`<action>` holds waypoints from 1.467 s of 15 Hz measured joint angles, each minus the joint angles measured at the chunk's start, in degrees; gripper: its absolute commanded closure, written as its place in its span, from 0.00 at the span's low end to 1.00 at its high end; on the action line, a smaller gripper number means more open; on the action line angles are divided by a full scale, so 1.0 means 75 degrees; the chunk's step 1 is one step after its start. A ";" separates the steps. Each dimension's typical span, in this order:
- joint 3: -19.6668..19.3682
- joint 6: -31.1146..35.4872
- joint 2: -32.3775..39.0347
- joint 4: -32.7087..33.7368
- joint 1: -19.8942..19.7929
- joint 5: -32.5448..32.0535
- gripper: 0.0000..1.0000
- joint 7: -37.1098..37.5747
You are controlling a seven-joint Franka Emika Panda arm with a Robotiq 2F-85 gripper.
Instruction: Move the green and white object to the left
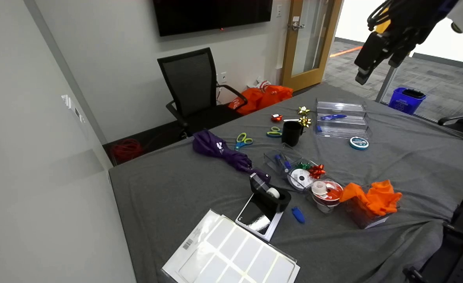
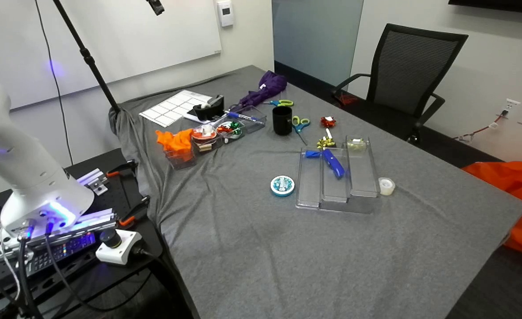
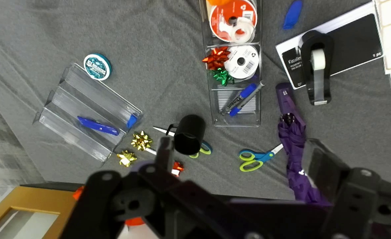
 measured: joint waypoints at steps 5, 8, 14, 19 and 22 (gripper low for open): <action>-0.0832 0.0877 0.0287 -0.0385 -0.0183 -0.0004 0.00 0.0578; -0.1325 0.1712 0.0588 -0.0705 -0.0386 -0.0003 0.00 0.0791; -0.2196 0.3158 0.1400 -0.1054 -0.0671 0.0083 0.00 0.0900; -0.2480 0.3492 0.1796 -0.1042 -0.0747 0.0086 0.00 0.0902; -0.2461 0.3492 0.1762 -0.1032 -0.0721 0.0086 0.00 0.0904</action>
